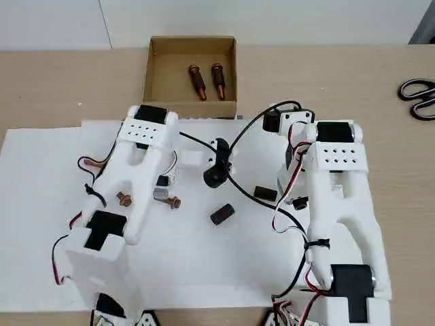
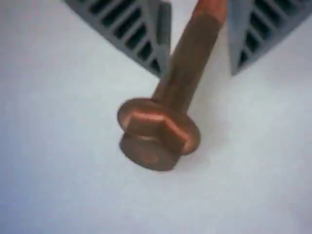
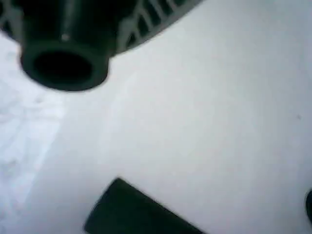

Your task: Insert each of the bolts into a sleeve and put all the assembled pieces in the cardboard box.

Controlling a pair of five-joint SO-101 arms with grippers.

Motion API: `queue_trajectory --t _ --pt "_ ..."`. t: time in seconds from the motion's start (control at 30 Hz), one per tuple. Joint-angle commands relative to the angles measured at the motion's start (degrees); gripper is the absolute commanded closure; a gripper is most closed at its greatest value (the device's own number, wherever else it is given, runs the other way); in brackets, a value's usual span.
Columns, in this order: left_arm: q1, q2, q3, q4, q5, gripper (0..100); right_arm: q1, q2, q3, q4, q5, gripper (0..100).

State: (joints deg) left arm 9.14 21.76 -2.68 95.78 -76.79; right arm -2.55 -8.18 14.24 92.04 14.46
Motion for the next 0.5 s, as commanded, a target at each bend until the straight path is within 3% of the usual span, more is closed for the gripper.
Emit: queue_trajectory --t 0.0,0.33,0.47 --pt "0.44 1.49 -1.89 0.79 -10.46 92 0.48 -2.59 -0.35 -0.57 0.62 98.8" --pt "0.35 7.82 -1.89 -0.79 -10.55 92 0.48 -2.59 -0.35 -0.66 0.62 98.8" --pt "0.79 8.7 -2.15 -0.88 -10.37 99 0.4 -2.59 -0.35 -0.66 0.62 98.8"
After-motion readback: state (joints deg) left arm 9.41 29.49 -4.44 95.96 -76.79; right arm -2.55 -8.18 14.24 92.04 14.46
